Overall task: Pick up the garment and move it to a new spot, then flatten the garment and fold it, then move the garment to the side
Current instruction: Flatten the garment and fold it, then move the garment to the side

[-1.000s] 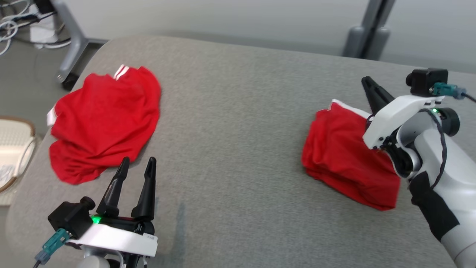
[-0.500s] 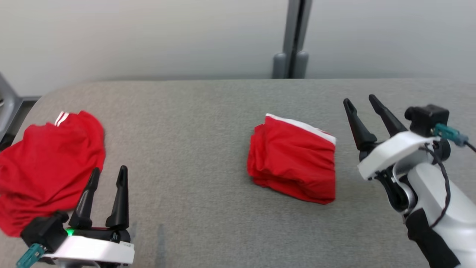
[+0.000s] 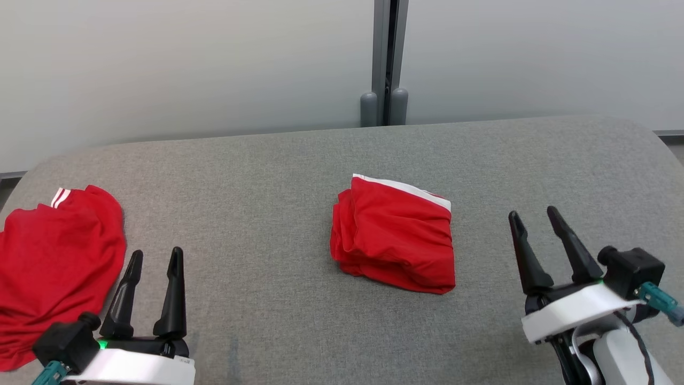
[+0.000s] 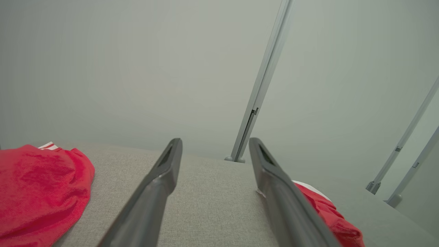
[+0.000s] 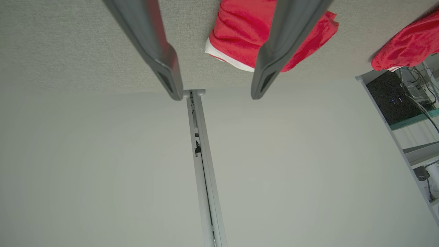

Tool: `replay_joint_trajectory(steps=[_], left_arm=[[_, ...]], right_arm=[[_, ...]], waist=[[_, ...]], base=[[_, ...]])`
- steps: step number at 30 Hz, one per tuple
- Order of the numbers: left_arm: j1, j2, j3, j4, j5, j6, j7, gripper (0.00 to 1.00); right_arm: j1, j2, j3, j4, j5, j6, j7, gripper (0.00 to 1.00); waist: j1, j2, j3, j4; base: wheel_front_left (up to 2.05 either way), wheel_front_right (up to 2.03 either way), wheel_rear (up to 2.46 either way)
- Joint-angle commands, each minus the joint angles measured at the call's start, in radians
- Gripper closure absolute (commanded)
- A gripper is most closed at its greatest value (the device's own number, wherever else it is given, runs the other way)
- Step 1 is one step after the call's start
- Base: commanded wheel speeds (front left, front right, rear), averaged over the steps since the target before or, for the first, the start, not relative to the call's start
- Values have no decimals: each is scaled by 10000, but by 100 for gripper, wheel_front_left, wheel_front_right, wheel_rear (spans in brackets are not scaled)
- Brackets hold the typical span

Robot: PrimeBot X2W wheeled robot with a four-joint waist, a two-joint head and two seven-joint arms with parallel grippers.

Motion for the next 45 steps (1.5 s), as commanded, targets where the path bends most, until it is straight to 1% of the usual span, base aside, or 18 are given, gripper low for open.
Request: replay_joint_trajectory(steps=[1,4,10,24,30,33,37,45], left_arm=[[136,25,116,76,135,-17,-41,0],[282,-18,205,106,268,-15,-41,0],[279,-41,171,98,666,-15,-41,0],[212,-46,99,105,902,-16,-41,0],[200,-86,45,66,954,-16,-41,0],[113,-54,23,27,892,-17,-41,0],[-57,17,-89,2,781,-17,-41,0],[-443,184,-219,116,429,-16,-43,0]], right_arm=[[378,26,-81,-213,-398,1,-46,0],[750,328,-262,-493,-584,3,-47,0],[1160,568,-586,-574,-980,1,-48,0],[1151,662,-846,-403,-1265,1,-48,0],[917,691,-980,-49,-1416,1,52,0],[484,628,-873,342,-1374,1,304,0],[-365,550,-720,1411,-1003,1,971,0],[-2320,605,-184,3781,-330,1,3000,0]], waist=[[0,-1,18,-47],[0,-1,68,-75],[0,-1,118,8],[0,-1,-2,130],[0,-1,46,180],[0,-1,202,219],[0,-1,491,389],[0,-1,969,904]], base=[[0,0,0],[0,0,0],[0,0,0],[0,0,0],[0,0,0],[0,0,0],[0,0,0],[0,0,0]])
